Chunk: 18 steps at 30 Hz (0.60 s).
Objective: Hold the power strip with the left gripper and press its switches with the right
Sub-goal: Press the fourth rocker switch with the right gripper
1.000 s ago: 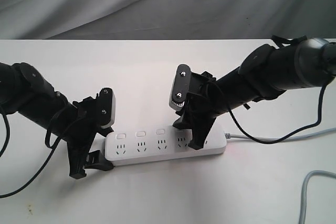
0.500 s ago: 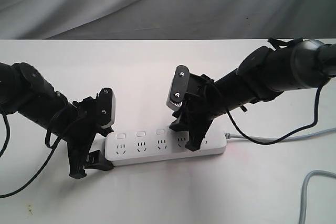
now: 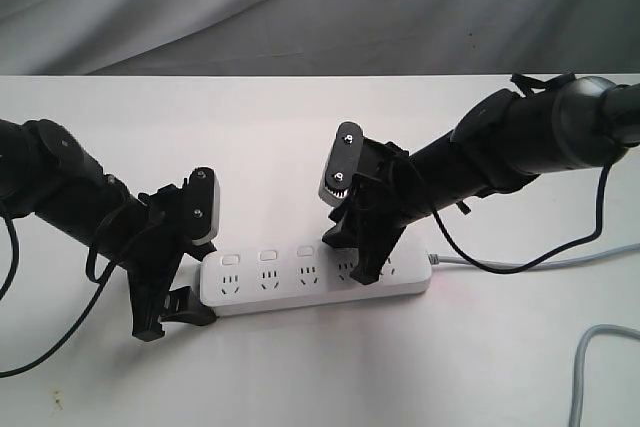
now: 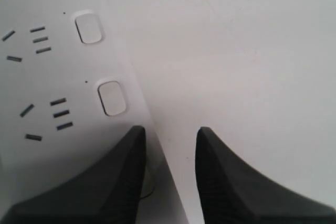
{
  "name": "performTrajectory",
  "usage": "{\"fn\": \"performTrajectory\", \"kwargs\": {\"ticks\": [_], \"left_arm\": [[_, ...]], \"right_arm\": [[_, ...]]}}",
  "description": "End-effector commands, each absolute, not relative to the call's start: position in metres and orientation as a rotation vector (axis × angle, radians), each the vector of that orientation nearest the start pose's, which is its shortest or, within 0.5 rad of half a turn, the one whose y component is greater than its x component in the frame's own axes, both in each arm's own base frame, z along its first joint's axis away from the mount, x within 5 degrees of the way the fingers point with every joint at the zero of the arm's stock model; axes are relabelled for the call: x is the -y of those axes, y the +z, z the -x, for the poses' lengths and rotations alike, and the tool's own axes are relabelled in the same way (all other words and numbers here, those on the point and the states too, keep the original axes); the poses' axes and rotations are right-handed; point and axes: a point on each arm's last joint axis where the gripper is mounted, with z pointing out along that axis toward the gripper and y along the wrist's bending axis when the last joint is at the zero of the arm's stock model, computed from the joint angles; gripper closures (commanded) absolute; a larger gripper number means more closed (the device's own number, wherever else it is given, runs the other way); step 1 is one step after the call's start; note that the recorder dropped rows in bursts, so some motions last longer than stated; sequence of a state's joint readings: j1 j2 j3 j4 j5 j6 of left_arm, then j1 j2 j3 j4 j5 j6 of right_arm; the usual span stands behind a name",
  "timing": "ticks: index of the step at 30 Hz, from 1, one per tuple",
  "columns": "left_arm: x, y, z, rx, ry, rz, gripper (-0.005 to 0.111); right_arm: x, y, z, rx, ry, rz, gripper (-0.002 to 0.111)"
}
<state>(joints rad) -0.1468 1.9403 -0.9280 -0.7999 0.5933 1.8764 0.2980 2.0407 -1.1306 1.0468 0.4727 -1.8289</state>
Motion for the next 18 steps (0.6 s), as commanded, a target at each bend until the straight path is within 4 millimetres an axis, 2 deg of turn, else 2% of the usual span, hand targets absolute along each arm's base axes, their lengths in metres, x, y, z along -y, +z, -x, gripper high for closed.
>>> {"fn": "performTrajectory", "kwargs": {"ticks": [1, 8, 14, 18], "left_arm": [[0.082, 0.095, -0.312, -2.123, -0.349, -1.786, 0.060], [0.082, 0.095, -0.312, -2.124, -0.349, -1.784, 0.060], [0.082, 0.095, -0.312, -2.124, -0.349, -1.784, 0.060], [0.082, 0.095, -0.312, -2.124, -0.349, -1.784, 0.060]], "right_arm": [[-0.140, 0.095, -0.358, -2.097, 0.291, 1.562, 0.077], [-0.136, 0.095, -0.359, -2.091, 0.268, 1.586, 0.077], [-0.130, 0.082, -0.346, -2.121, 0.265, 1.617, 0.077], [-0.130, 0.087, -0.349, -2.114, 0.237, 1.592, 0.077]]}}
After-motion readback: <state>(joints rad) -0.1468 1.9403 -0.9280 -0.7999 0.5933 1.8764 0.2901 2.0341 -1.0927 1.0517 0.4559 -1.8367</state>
